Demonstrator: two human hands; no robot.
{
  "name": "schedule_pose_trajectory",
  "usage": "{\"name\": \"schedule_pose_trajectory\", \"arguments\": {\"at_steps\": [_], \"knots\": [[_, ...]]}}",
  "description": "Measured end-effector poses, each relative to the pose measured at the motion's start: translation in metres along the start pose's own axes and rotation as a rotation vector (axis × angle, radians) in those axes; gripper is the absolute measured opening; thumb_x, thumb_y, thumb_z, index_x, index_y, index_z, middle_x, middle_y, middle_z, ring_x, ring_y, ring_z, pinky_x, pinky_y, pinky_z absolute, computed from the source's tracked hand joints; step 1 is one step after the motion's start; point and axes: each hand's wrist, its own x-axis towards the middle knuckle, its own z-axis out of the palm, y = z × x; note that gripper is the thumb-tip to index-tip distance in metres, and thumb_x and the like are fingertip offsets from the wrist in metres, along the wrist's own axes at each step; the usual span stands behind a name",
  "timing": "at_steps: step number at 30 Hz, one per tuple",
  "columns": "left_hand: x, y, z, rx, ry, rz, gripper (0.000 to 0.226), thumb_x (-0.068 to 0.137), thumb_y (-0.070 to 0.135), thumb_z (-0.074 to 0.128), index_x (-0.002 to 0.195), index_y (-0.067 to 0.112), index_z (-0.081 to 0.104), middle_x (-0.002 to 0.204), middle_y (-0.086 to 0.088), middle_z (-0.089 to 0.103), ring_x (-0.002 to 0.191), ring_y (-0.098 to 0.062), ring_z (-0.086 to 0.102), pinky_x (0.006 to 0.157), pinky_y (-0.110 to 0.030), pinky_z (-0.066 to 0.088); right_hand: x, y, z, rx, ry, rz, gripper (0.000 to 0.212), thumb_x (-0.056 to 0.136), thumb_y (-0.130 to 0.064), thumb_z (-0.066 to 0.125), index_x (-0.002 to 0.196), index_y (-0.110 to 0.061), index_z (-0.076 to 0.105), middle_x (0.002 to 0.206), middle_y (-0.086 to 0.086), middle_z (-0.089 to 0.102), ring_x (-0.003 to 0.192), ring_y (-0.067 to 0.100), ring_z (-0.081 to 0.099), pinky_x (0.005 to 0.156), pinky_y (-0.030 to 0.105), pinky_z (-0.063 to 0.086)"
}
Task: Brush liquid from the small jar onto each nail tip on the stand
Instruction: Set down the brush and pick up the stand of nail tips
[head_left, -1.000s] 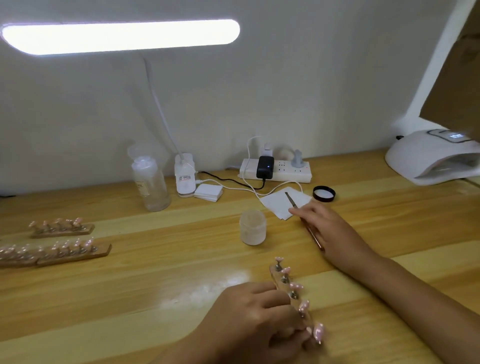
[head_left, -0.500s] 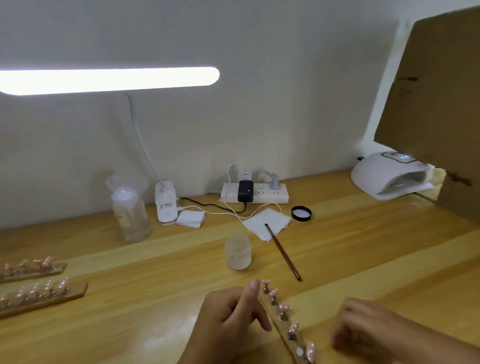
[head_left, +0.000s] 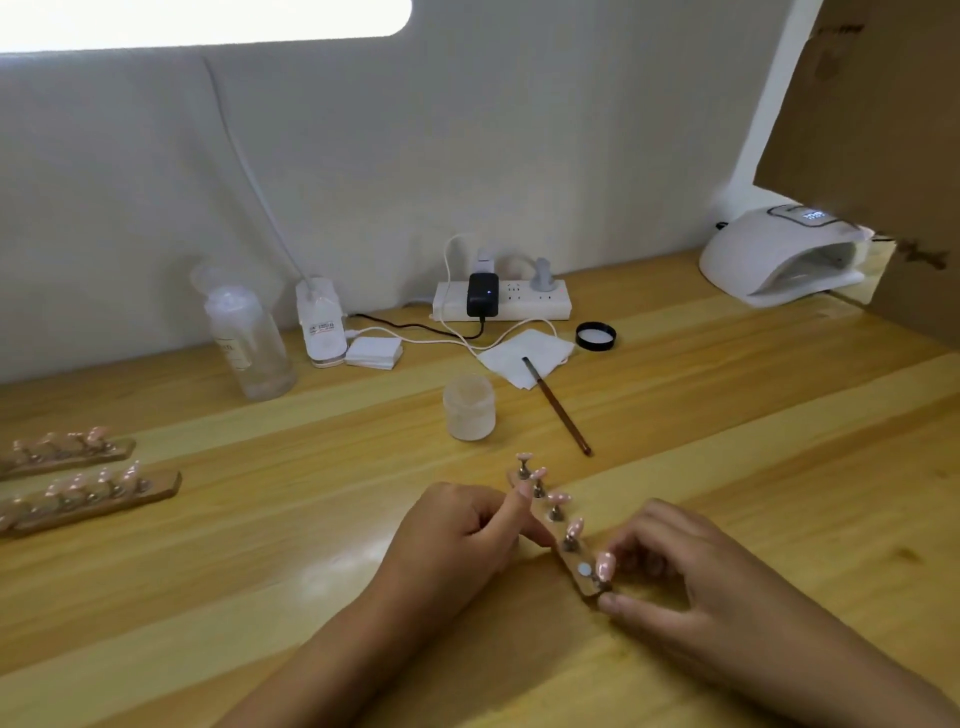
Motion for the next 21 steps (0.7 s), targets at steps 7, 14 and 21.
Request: {"name": "schedule_pose_trajectory", "arguments": {"at_steps": [7,14,21], "knots": [[0.001,0.000,0.000,0.041,0.005,0.034,0.040,0.094,0.045,0.042,0.076,0.037,0.076,0.043,0.010,0.049,0.042,-0.005,0.042,0.053,-0.041,0.044,-0.002,0.003,0.007,0.109,0.131,0.033,0.011,0.078,-0.026,0.069,0.078,-0.034,0.063,0.097,-0.016,0.059,0.092,0.008,0.058,0.072,0.013,0.041],[0.000,-0.001,0.001,0.060,0.022,0.064,0.042,0.093,0.044,0.043,0.074,0.031,0.078,0.040,0.013,0.048,0.039,-0.006,0.038,0.046,-0.026,0.033,0.002,-0.002,0.015,0.140,0.156,0.011,0.019,0.080,-0.013,0.069,0.075,-0.031,0.064,0.089,-0.011,0.062,0.080,0.012,0.060,0.065,0.013,0.041],[0.000,-0.003,-0.002,0.021,-0.002,0.070,0.041,0.096,0.040,0.045,0.071,0.034,0.077,0.043,0.015,0.051,0.042,-0.002,0.044,0.047,-0.018,0.032,0.002,-0.008,0.014,-0.059,0.120,0.073,0.030,0.070,-0.059,0.061,0.087,-0.037,0.053,0.089,-0.019,0.051,0.091,0.002,0.048,0.077,0.017,0.039]]}}
